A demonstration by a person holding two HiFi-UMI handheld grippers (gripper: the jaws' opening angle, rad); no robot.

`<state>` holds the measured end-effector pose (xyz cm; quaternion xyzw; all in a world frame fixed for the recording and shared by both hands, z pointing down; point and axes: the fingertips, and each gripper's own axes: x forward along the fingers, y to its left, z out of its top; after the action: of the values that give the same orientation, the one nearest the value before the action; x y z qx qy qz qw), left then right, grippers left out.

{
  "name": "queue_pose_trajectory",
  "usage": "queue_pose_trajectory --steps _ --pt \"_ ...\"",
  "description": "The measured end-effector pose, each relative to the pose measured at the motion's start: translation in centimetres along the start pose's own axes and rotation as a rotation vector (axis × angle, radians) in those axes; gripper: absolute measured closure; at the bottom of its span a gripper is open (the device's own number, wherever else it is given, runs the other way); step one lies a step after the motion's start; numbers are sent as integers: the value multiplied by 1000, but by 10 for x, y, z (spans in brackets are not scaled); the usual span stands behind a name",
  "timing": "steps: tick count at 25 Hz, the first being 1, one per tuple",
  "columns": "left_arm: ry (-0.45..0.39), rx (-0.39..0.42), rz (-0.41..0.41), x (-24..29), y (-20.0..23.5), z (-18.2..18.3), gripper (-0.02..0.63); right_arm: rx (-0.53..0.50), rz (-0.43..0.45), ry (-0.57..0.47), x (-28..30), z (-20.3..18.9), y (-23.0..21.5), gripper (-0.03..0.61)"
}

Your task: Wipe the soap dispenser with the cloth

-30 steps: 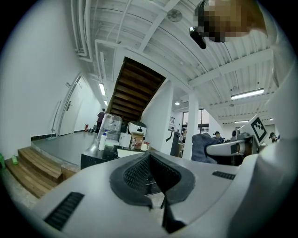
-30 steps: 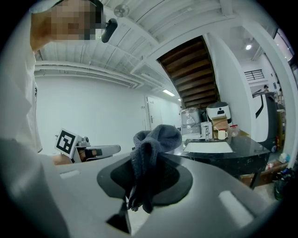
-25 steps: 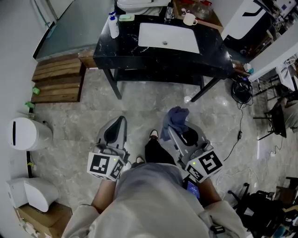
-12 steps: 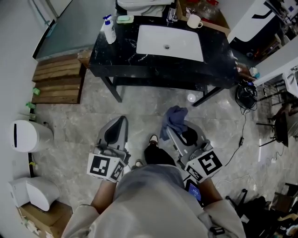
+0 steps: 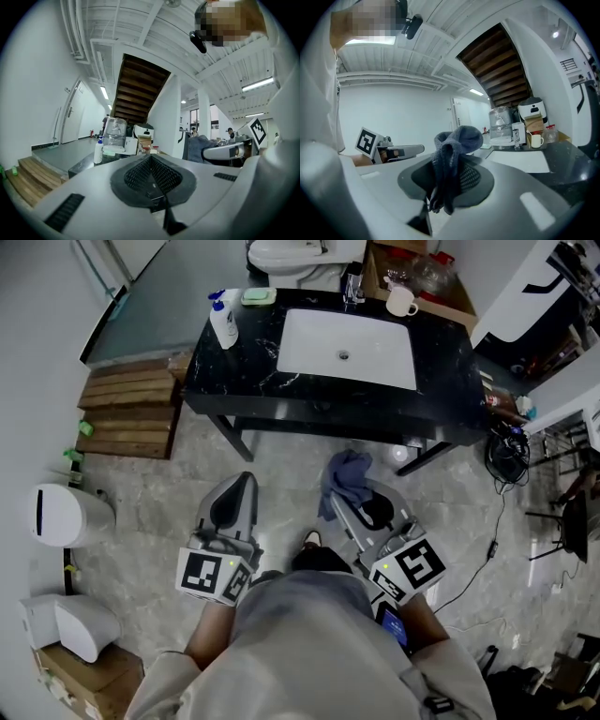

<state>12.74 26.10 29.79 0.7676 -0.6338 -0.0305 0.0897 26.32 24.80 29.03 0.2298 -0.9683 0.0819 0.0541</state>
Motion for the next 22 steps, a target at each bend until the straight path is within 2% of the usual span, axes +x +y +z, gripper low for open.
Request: queue_pose_trajectory --steps 11,22 --pt "2 29 39 20 -1 11 607 4 60 -35 13 13 -22 505" --pt "14 2 45 40 22 6 606 17 91 -3 46 10 -27 505"
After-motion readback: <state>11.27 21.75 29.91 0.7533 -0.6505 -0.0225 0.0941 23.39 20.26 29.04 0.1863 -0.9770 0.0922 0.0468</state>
